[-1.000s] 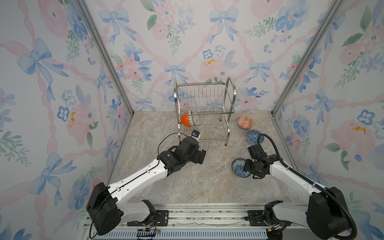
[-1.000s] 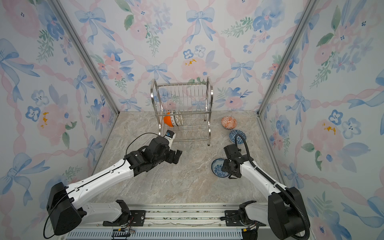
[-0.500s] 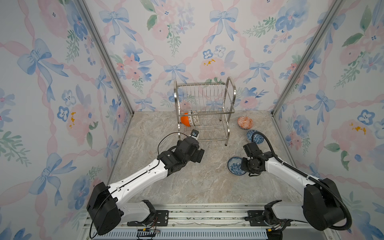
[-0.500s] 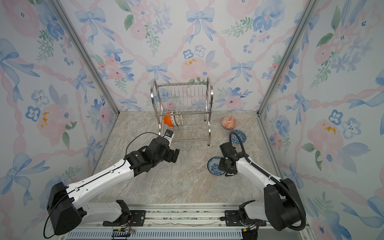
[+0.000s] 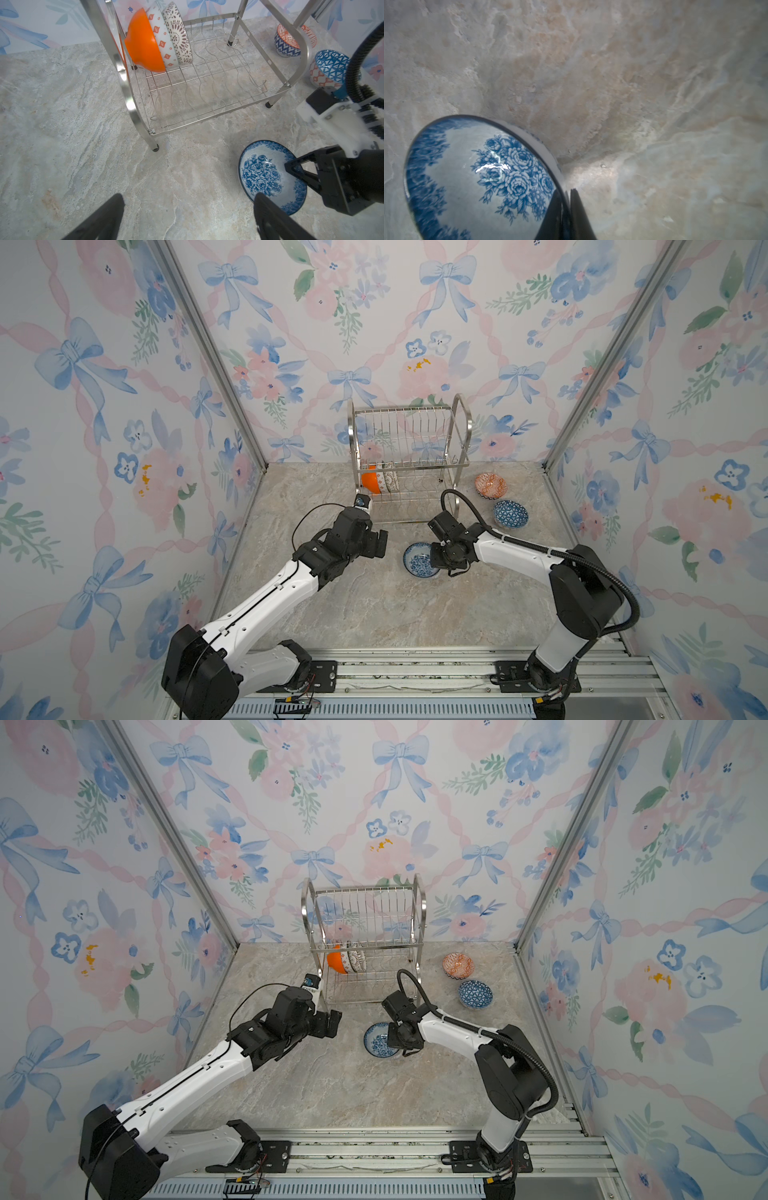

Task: Load the bowls into the dish rack
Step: 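Close the right gripper on the rim and drag the bowl toward the rack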

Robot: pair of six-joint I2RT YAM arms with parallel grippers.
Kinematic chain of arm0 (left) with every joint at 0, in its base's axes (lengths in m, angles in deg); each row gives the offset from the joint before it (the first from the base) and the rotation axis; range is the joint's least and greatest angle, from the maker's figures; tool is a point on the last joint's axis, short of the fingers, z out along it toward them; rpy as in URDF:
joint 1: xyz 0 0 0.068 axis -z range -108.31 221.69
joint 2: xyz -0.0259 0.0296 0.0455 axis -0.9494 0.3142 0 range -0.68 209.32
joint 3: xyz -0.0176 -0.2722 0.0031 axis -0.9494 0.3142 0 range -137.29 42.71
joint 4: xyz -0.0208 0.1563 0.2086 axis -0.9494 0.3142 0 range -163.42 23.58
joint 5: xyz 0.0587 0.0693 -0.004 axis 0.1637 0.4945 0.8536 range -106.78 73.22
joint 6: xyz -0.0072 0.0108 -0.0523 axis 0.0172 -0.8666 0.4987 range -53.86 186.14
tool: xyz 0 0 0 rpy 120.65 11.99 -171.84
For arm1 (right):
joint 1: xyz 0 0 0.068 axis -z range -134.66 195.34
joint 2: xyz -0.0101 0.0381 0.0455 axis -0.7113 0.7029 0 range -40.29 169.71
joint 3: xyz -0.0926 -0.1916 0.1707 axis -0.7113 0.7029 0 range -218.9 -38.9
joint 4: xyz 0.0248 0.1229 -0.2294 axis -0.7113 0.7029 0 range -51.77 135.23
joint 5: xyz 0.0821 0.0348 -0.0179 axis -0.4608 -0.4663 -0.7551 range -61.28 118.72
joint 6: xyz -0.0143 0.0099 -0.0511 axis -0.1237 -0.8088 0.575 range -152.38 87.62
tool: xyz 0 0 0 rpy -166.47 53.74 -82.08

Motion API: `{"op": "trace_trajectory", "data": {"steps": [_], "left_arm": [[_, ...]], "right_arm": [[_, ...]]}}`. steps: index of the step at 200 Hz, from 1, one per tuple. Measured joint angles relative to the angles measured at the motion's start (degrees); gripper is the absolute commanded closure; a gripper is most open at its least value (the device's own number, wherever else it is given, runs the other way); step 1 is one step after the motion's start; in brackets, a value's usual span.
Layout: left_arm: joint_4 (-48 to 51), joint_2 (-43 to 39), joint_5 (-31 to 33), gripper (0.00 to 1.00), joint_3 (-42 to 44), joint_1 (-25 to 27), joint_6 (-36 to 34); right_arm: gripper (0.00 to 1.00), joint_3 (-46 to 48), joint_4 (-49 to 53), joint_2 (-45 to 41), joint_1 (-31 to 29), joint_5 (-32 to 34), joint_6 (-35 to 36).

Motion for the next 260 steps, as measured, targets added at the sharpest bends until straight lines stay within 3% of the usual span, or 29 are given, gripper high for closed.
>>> {"op": "trace_trajectory", "data": {"steps": [32, 66, 108, 164, 203, 239, 260], "left_arm": [[0.0, -0.37, -1.53, 0.02, 0.04, -0.72, 0.04], [-0.02, 0.31, -2.69, 0.02, 0.04, -1.44, 0.94], [-0.02, 2.69, -3.69, 0.02, 0.02, -2.49, 1.84], [-0.76, 3.3, -8.37, 0.02, -0.11, -8.0, 3.54], [-4.63, 3.3, -14.14, 0.02, 1.11, -13.2, 5.31], [-10.16, 2.45, -18.71, 0.02, 6.25, -16.87, 8.9], [-13.29, 2.21, -21.07, 0.02, 8.74, -18.34, 10.82]], "right_arm": [[0.8, -2.36, -0.92, 3.43, -0.98, -1.03, -0.59], [0.54, -4.07, -0.48, 4.48, -1.05, -1.73, 0.76], [0.37, -5.4, 0.94, 2.29, -1.07, -0.61, 2.95], [0.01, -8.2, 3.19, -2.01, -3.02, 2.36, 4.63], [0.03, -11.32, 2.91, -0.83, -7.54, 2.82, 6.78], [0.0, -12.94, 1.64, 4.44, -9.66, 1.57, 6.93], [0.05, -14.64, 1.55, 8.41, -10.23, 1.27, 6.84]]}}
